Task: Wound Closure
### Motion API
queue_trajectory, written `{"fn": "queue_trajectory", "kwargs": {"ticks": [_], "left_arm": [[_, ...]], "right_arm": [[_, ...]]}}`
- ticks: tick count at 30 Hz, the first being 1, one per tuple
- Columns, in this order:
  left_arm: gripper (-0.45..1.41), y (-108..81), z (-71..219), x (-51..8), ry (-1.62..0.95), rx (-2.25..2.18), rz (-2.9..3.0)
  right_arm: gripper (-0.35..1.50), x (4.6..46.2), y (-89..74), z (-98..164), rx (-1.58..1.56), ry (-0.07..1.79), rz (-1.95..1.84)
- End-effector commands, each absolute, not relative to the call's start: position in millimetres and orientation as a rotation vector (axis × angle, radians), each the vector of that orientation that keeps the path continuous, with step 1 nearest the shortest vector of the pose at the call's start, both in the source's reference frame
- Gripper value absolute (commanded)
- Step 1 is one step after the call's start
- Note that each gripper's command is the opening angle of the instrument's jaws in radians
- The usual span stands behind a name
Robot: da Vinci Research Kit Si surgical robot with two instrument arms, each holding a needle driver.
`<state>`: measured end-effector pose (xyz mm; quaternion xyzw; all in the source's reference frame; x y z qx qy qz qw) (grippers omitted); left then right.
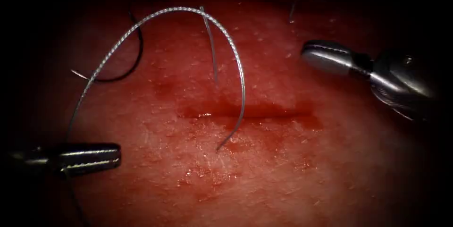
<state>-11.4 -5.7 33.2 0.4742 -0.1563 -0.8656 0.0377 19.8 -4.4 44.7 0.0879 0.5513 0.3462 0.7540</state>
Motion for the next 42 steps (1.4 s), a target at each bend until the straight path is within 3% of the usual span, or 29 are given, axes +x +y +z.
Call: {"fn": "queue_trajectory", "kwargs": {"ticks": [1, 12, 21, 42], "left_arm": [[-0.45, -5.6, 34, -12.0, -0.480, 1.458, -2.654], [-0.45, -4.9, 36, -16.3, -0.447, 1.497, -2.666], [-0.45, -5.2, 39, -18.5, -0.386, 1.490, -2.695], [-0.45, -5.8, 38, -24.1, -0.182, 1.604, -2.541]], "right_arm": [[-0.35, 21.1, -4.8, 46, 0.191, 1.200, 0.752], [-0.35, 29.0, -6.3, 49, 0.244, 1.224, 0.679], [-0.35, 30.9, -6.0, 46, 0.291, 1.322, 0.660], [-0.35, 34.0, -6.5, 47, 0.325, 1.357, 0.568]]}}
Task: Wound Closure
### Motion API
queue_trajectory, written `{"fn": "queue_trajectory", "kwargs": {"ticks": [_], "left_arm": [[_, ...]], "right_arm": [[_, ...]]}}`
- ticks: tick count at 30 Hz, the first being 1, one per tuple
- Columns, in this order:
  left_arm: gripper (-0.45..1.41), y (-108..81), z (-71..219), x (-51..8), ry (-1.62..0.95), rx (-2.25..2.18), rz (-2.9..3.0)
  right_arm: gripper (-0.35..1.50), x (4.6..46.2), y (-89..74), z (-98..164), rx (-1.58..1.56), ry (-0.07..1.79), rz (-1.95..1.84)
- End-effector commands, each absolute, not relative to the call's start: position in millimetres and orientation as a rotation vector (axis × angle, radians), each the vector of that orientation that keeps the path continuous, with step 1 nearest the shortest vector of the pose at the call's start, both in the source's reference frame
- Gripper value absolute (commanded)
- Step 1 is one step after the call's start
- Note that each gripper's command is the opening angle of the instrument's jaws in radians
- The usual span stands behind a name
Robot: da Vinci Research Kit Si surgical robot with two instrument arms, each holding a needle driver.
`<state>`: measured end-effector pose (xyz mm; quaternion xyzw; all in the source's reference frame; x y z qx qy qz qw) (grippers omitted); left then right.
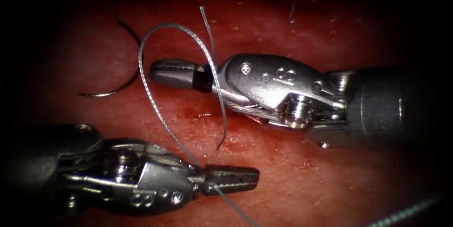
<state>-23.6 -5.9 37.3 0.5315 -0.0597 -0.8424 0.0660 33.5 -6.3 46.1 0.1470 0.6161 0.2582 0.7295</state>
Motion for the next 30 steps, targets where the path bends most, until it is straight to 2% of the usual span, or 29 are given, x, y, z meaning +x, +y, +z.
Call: {"fn": "queue_trajectory", "kwargs": {"ticks": [1, 9, 17, 30], "left_arm": [[-0.45, -5.5, 37.4, -24.1, -0.178, 1.608, -2.538], [-0.45, -5.1, 38.3, -26.7, -0.160, 1.635, -2.492], [-0.45, -5.7, 38.7, -26.1, -0.126, 1.654, -2.477], [-0.45, -5.9, 39.5, -26.7, -0.126, 1.655, -2.460]], "right_arm": [[-0.35, 34.0, -6.6, 46.7, 0.327, 1.358, 0.565], [-0.35, 34.7, -6.7, 46.3, 0.351, 1.383, 0.523], [-0.35, 32.6, -5.7, 44.6, 0.364, 1.401, 0.526], [-0.35, 33.4, -4.4, 44.0, 0.529, 1.491, 0.549]]}}
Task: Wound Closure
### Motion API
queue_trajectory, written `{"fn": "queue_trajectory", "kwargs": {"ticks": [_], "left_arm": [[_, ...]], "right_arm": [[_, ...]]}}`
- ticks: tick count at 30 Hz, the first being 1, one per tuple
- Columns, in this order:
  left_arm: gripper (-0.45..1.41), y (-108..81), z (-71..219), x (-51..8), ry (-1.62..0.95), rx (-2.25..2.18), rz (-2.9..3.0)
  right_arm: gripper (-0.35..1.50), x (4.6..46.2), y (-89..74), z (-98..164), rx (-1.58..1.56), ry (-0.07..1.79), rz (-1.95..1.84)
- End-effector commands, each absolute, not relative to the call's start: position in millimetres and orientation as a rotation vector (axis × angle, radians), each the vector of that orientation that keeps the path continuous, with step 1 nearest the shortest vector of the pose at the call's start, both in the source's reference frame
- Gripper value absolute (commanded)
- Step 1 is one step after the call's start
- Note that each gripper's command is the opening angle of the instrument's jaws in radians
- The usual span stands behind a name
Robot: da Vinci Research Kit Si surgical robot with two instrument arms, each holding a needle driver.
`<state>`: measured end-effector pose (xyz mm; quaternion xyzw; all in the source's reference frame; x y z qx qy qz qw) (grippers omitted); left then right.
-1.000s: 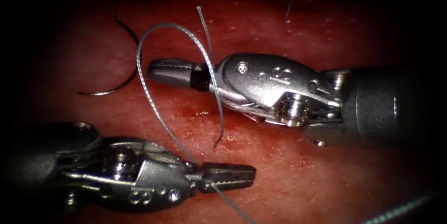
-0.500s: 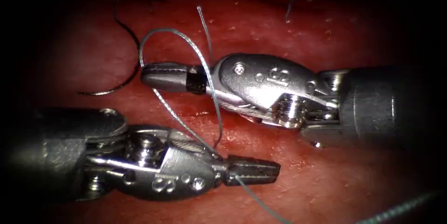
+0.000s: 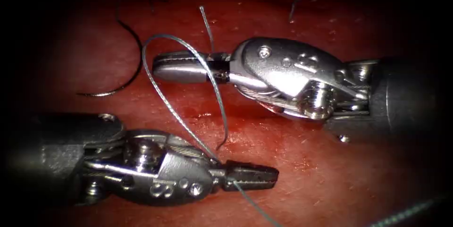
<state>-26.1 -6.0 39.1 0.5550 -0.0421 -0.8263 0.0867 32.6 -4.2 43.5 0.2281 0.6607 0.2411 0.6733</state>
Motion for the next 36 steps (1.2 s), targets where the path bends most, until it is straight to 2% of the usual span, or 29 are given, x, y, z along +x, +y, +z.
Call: {"fn": "queue_trajectory", "kwargs": {"ticks": [1, 6, 7, 8, 9, 10, 11, 12, 15, 17, 26, 31, 36], "left_arm": [[-0.45, -6.0, 39.6, -26.7, -0.125, 1.656, -2.457], [-0.45, -5.6, 40.0, -26.6, -0.122, 1.660, -2.446], [-0.45, -5.5, 40.0, -26.6, -0.121, 1.660, -2.445], [-0.45, -5.3, 40.1, -26.6, -0.115, 1.664, -2.446], [-0.45, -5.2, 40.2, -26.7, -0.110, 1.663, -2.442], [-0.45, -5.2, 40.2, -26.7, -0.110, 1.663, -2.442], [-0.45, -5.3, 40.1, -26.7, -0.114, 1.662, -2.435], [-0.45, -5.3, 40.1, -26.7, -0.114, 1.662, -2.435], [-0.45, -5.8, 39.9, -26.8, -0.110, 1.667, -2.414], [-0.45, -6.0, 39.8, -26.9, -0.108, 1.669, -2.410], [-0.45, -7.4, 39.1, -26.9, -0.099, 1.675, -2.390], [-0.45, -8.9, 37.8, -26.2, -0.091, 1.661, -2.382], [-0.45, -9.6, 35.2, -24.9, -0.140, 1.601, -2.381]], "right_arm": [[-0.35, 33.4, -4.4, 44.0, 0.544, 1.494, 0.552], [-0.35, 33.7, -4.4, 43.8, 0.632, 1.516, 0.565], [-0.28, 33.8, -4.4, 43.8, 0.645, 1.514, 0.571], [-0.10, 33.9, -4.5, 43.8, 0.673, 1.508, 0.588], [0.19, 34.0, -4.4, 43.9, 0.685, 1.503, 0.603], [0.19, 34.0, -4.4, 43.9, 0.685, 1.503, 0.603], [0.31, 34.1, -4.3, 43.9, 0.699, 1.499, 0.617], [0.31, 34.1, -4.3, 43.9, 0.699, 1.499, 0.617], [0.63, 34.2, -4.1, 44.1, 0.715, 1.492, 0.637], [0.76, 34.3, -4.0, 44.1, 0.719, 1.490, 0.642], [0.88, 34.3, -4.0, 44.2, 0.690, 1.486, 0.672], [0.84, 33.6, -4.6, 44.9, 0.653, 1.478, 0.695], [0.84, 32.6, -5.6, 47.2, 0.579, 1.358, 0.672]]}}
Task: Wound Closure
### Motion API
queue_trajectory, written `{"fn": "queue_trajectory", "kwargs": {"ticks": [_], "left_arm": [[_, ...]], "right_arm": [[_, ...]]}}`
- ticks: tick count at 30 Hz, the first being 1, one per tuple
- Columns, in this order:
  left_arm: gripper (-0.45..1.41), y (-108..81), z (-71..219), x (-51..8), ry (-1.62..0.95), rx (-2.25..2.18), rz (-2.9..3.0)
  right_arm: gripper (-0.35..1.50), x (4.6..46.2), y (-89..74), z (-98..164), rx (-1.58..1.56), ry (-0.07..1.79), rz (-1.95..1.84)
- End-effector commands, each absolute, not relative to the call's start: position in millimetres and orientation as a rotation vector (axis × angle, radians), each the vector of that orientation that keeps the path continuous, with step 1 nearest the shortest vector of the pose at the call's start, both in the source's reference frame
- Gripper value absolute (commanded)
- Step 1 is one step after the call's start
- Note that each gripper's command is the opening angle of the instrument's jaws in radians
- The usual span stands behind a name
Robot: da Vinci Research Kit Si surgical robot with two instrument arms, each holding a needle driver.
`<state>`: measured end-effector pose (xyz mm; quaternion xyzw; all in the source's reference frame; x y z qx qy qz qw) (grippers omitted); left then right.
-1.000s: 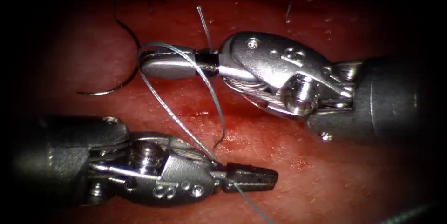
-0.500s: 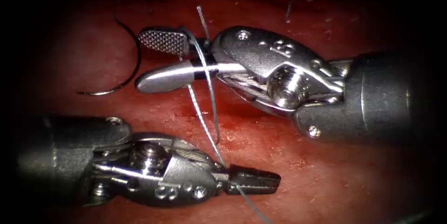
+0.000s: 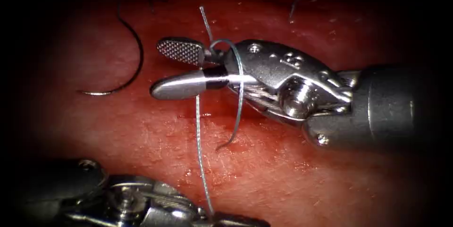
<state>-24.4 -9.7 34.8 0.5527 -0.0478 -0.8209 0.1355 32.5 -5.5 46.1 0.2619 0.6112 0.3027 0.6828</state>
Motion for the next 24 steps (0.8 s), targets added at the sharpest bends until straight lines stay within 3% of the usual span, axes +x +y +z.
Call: {"fn": "queue_trajectory", "kwargs": {"ticks": [1, 14, 24], "left_arm": [[-0.45, -9.5, 34.8, -24.6, -0.160, 1.588, -2.386], [-0.45, -6.3, 28.9, -20.4, -0.460, 1.105, -2.386], [-0.45, -8.1, 29.5, -20.7, -0.424, 1.048, -2.371]], "right_arm": [[0.84, 32.4, -5.7, 47.6, 0.568, 1.339, 0.665], [0.71, 30.0, -7.1, 49.7, 0.477, 1.173, 0.603], [0.63, 30.3, -6.8, 49.4, 0.467, 1.185, 0.618]]}}
